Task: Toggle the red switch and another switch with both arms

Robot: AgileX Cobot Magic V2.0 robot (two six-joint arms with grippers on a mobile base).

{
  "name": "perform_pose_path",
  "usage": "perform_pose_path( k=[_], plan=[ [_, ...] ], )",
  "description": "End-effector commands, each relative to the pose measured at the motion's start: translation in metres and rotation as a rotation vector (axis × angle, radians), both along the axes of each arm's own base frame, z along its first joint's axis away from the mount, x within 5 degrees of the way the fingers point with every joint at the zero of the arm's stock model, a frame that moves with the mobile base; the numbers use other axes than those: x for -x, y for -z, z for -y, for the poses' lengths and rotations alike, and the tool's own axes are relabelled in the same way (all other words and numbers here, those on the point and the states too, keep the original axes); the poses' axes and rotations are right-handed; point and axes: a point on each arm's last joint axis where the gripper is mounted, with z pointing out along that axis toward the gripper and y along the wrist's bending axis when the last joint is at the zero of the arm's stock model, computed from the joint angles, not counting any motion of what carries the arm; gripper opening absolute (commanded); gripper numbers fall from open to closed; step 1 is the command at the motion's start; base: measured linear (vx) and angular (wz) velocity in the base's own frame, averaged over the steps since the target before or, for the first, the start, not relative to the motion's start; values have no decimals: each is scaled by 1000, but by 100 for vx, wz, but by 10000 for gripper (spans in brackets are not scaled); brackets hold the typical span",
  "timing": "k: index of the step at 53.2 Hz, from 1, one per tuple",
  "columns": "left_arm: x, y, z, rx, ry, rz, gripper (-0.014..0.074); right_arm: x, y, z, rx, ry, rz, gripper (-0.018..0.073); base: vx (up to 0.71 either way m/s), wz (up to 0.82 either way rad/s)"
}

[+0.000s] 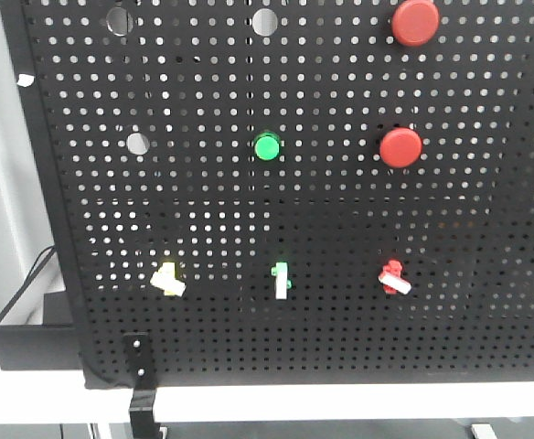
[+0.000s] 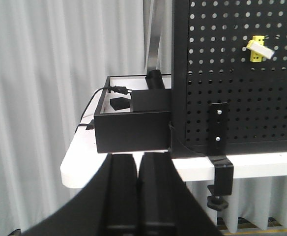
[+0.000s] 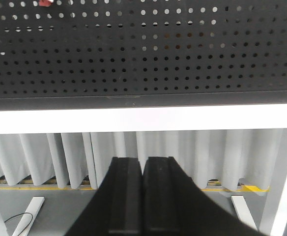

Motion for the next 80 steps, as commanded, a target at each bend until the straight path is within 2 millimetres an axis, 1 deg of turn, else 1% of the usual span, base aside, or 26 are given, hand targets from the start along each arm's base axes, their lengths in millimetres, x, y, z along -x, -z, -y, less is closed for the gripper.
perform_pose_path(
  k=[1, 43, 52, 59, 64, 70, 75, 80],
  plan=[
    [1, -2, 0, 12, 2, 81, 3, 0, -6, 0, 6, 4, 84, -6, 9, 0],
    [1, -2, 0, 12, 2, 81, 3, 0, -6, 0, 6, 4, 84, -6, 2, 0],
    [1, -2, 0, 12, 2, 83, 3, 0, -8, 0, 6, 3, 109, -6, 0, 0],
    [2, -4, 0, 12, 2, 99, 3, 0, -15, 0, 6, 1, 188, -6, 0, 0],
    [2, -4, 0, 18, 2, 100, 3, 0, -20, 0, 46, -2, 242, -6, 0, 0],
    [3, -12, -1, 128, 11, 139, 3, 1, -27, -1, 38, -4, 310, -6, 0, 0],
    [6, -25, -1, 143, 15, 194, 3, 4, -41, -1, 18, -3, 363, -6, 0, 0],
    [11, -47, -1, 118, 16, 254, 3, 11, -69, 0, 18, -2, 436, -6, 0, 0]
  ],
)
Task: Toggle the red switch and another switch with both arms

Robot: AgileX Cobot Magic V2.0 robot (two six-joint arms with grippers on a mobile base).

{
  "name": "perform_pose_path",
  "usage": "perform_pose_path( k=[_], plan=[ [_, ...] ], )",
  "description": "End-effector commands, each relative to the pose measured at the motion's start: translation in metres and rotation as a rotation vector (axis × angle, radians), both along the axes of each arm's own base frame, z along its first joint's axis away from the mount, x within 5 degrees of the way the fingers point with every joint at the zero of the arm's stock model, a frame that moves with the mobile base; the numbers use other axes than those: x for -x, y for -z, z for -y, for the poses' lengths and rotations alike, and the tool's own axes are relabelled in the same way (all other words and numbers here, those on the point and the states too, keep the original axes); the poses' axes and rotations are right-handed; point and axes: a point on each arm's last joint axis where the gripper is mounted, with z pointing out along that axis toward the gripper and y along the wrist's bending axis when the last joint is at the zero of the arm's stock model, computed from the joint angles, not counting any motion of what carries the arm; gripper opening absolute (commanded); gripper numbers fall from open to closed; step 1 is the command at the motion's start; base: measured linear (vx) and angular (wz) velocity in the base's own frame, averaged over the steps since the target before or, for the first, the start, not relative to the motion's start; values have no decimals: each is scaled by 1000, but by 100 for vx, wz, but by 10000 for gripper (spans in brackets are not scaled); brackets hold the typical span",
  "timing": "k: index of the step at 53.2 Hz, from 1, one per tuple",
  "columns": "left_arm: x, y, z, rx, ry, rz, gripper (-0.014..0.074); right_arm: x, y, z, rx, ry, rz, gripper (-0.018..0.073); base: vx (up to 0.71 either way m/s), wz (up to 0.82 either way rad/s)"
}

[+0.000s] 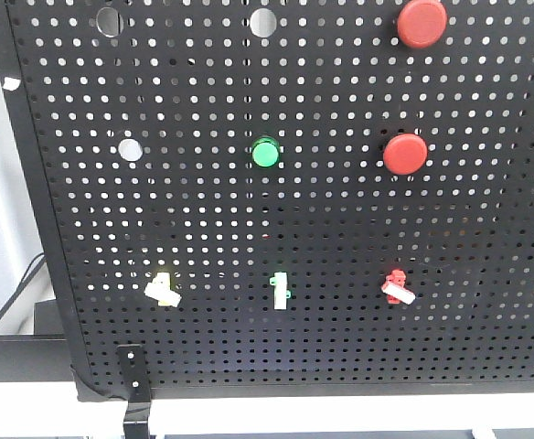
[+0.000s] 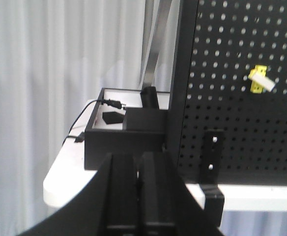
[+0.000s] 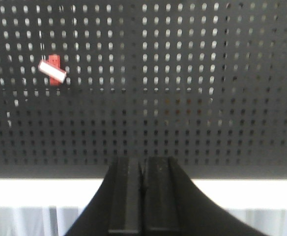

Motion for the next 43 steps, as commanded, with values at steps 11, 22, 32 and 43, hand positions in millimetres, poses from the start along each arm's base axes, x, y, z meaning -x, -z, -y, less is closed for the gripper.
perform_pose_path(
  k=[11, 22, 32, 43],
  plan=[
    [20, -97, -1, 14, -2, 310, 3, 8, -89, 1, 0, 9, 136, -6, 0, 0],
    [-8, -148, 0, -10, -5, 260, 3, -25, -119, 0, 10, 9, 64, -6, 0, 0],
    [-55, -135, 2, -19, -3, 66, 3, -55, -113, -2, 12, 3, 6, -6, 0, 0],
    [-98, -116, 6, -29, 11, -46, 3, -76, -107, -3, 13, -1, -27, -6, 0, 0]
  ],
)
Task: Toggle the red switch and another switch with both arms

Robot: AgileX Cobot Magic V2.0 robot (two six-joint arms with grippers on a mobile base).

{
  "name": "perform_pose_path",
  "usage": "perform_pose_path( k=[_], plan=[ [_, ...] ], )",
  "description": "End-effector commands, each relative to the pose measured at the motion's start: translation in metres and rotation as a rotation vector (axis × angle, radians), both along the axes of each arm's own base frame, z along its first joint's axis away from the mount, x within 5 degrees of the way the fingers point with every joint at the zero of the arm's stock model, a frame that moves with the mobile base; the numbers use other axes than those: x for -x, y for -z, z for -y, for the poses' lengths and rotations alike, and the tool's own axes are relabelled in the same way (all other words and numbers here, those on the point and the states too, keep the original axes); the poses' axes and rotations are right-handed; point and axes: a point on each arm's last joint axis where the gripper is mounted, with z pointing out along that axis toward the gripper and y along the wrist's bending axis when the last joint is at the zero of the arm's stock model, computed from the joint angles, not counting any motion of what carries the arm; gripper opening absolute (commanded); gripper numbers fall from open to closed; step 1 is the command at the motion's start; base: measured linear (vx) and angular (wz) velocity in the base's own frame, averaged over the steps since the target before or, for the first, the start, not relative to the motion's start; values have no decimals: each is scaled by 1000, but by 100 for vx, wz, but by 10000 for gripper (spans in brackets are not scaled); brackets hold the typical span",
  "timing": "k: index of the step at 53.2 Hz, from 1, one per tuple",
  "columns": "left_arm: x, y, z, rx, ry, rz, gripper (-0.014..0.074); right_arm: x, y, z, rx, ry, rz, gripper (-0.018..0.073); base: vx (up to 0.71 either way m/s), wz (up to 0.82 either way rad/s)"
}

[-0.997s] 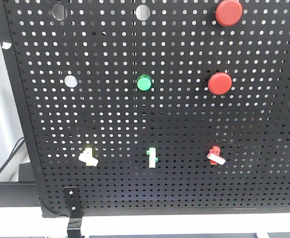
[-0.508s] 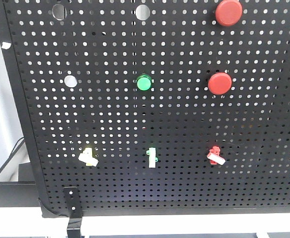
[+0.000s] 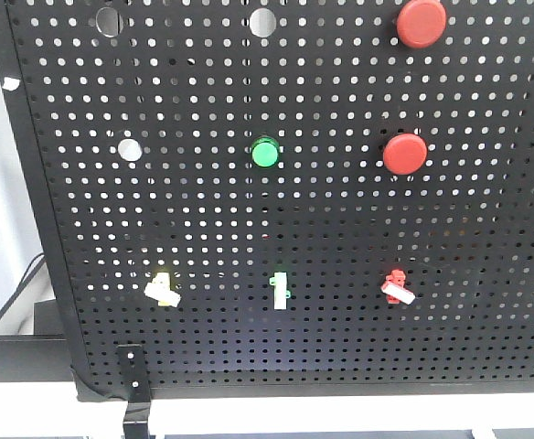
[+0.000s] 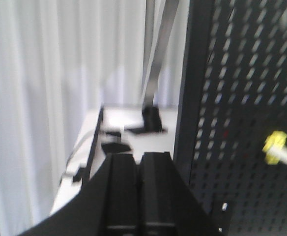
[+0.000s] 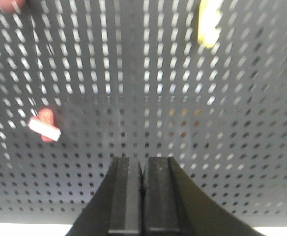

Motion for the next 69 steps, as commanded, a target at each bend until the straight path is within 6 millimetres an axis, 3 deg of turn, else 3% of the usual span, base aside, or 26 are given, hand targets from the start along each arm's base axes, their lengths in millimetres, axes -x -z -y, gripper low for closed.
perform_pose_path(
  k=[1, 11, 19, 32, 40, 52, 69],
  plan=[
    [-17, -13, 4, 8, 21, 95, 3, -7, -19, 0, 8, -1, 124, -6, 0, 0],
    [-41, -10, 34, -94, 197, 169, 3, -15, -17, 0, 7, -2, 124, -6, 0, 0],
    [-67, -13, 64, -78, 328, 143, 3, -16, -18, -1, 7, -3, 131, -6, 0, 0],
    [-113, -27, 92, -72, 380, 130, 3, -16, -18, -1, 7, -3, 131, -6, 0, 0],
    [-133, -20, 102, -80, 388, 84, 3, -16, -18, -1, 7, -3, 131, -6, 0, 0],
    [-146, -3, 108, -88, 398, 44, 3, -16, -18, -1, 7, -3, 131, -6, 0, 0],
    [-145, -8, 111, -73, 411, 92, 3, -16, -18, -1, 7, -3, 131, -6, 0, 0]
  ],
)
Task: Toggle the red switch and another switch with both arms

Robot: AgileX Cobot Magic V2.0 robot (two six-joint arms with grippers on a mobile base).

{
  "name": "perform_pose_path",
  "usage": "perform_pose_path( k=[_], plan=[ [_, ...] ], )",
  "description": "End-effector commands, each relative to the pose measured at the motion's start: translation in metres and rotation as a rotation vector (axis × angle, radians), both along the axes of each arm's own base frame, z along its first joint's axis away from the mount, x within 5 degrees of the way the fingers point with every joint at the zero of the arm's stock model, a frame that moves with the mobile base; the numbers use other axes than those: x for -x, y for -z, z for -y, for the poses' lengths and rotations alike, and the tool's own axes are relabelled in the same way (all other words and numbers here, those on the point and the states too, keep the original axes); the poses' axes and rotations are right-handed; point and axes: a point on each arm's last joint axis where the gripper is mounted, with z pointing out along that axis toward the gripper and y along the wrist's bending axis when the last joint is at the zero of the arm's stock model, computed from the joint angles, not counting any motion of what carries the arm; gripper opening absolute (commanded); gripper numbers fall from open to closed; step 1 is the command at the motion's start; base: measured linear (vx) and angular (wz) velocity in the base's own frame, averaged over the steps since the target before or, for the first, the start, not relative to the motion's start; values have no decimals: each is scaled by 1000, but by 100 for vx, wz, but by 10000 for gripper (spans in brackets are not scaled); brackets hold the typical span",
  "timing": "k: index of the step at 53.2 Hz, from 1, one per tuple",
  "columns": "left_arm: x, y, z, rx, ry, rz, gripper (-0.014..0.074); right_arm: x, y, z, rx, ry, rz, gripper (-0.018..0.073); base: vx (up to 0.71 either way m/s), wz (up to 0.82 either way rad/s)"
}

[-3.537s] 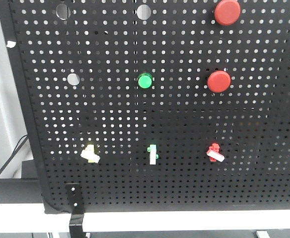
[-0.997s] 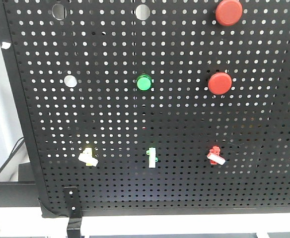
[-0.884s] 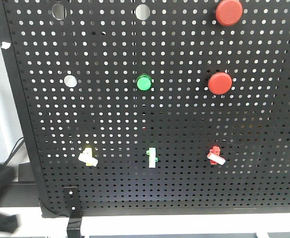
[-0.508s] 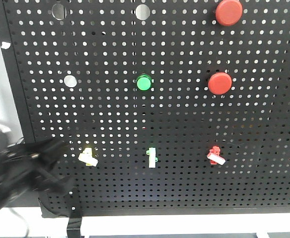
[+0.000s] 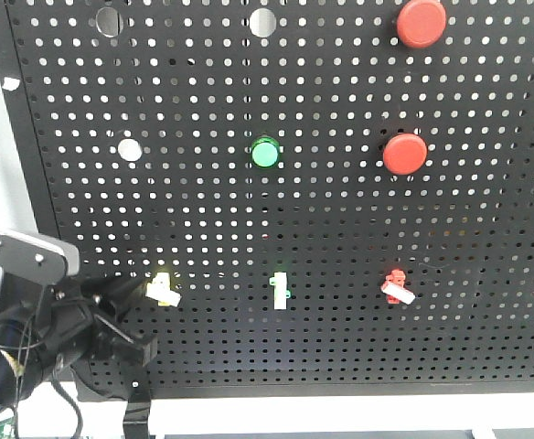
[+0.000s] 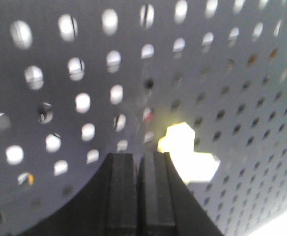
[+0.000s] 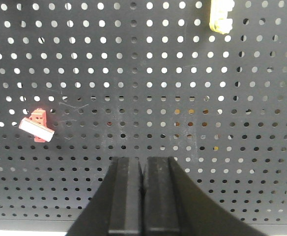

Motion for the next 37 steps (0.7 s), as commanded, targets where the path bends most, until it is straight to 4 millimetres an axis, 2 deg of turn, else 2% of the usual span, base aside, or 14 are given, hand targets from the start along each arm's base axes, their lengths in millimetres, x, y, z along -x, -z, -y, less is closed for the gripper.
perform_pose_path(
  k=[1, 14, 37],
  plan=[
    [4, -32, 3, 86, 25, 156, 3, -1, -20, 0, 7, 1, 121, -6, 0, 0],
    [3, -31, 4, 97, 26, 154, 3, -1, -20, 0, 7, 1, 121, -6, 0, 0],
    [-3, -14, 5, 55, 15, 66, 3, -1, -20, 0, 7, 1, 121, -6, 0, 0]
  ],
)
